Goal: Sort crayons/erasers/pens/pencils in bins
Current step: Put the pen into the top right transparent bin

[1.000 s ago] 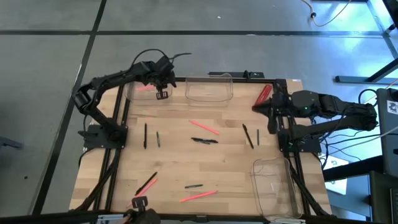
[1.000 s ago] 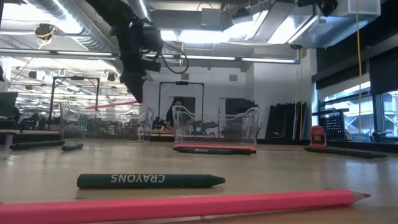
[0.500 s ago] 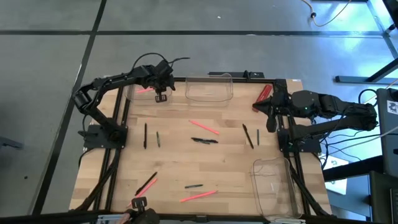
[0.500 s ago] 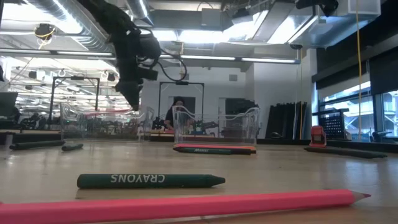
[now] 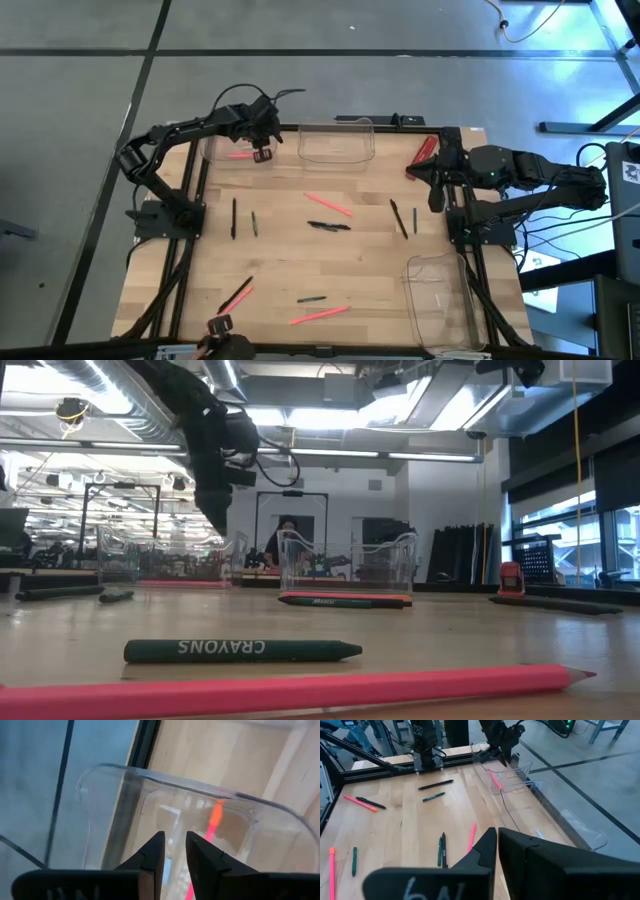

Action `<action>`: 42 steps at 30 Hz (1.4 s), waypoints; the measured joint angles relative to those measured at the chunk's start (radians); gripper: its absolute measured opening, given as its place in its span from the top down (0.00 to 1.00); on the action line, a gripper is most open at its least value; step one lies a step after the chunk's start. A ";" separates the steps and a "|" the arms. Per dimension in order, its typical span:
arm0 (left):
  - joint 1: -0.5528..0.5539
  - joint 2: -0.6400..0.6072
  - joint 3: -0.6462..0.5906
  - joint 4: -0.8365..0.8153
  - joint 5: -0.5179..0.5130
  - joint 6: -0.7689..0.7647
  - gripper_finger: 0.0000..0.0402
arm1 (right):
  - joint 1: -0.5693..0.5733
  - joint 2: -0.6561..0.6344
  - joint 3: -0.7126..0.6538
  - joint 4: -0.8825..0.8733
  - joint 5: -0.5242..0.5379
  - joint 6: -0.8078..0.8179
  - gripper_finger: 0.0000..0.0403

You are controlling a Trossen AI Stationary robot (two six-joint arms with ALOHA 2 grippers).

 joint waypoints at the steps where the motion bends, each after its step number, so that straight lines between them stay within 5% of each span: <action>1: -0.003 -0.011 0.007 -0.010 0.001 -0.029 0.82 | 0.000 0.000 0.000 0.004 0.000 0.000 0.95; 10: -0.126 -0.267 0.069 -0.045 0.103 -0.286 0.82 | 0.000 0.013 0.002 0.130 0.000 0.022 0.95; 20: -0.439 -0.506 0.070 -0.045 0.179 -0.521 0.82 | 0.000 0.163 0.002 0.161 -0.054 -0.024 0.99; 33: -0.737 -0.507 0.070 -0.046 -0.038 -0.609 0.82 | -0.082 0.477 0.179 -0.234 -0.440 0.027 1.00; 42: -0.815 -0.506 0.070 -0.046 -0.043 -0.608 0.82 | -0.084 0.717 0.286 -0.353 -0.446 0.006 0.98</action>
